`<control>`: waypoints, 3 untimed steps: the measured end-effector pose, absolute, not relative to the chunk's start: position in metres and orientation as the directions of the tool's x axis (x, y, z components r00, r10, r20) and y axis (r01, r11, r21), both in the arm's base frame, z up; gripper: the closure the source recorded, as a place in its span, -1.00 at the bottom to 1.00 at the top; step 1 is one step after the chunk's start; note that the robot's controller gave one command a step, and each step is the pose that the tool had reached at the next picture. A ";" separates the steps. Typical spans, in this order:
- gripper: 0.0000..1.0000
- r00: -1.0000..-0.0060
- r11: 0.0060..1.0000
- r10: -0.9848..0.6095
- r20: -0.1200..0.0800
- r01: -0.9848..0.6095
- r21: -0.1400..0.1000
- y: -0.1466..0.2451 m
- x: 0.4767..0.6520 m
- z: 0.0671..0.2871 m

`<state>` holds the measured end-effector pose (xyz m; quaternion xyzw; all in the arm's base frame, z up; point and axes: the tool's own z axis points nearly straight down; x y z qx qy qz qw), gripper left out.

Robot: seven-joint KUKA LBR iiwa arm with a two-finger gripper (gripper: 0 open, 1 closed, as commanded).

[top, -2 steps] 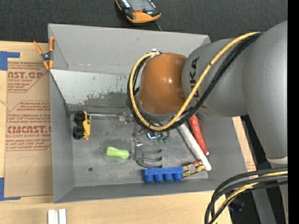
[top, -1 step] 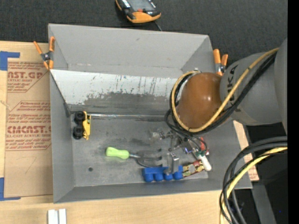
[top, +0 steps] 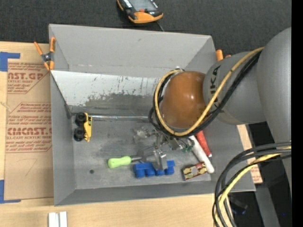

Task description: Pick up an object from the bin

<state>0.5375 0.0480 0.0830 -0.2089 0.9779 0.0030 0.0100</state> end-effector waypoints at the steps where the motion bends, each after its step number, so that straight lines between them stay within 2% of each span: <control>1: -1.00 -0.797 0.797 -0.604 -0.002 -0.604 -0.001 -0.032 0.492 0.072; 2: 1.00 -0.981 0.982 0.190 -0.030 0.189 0.023 0.106 0.582 0.085; 3: 1.00 -0.981 0.982 0.190 -0.030 0.190 0.023 0.106 0.582 0.085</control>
Offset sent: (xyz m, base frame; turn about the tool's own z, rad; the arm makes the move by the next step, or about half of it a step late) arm 0.0409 0.0550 -0.0018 0.6144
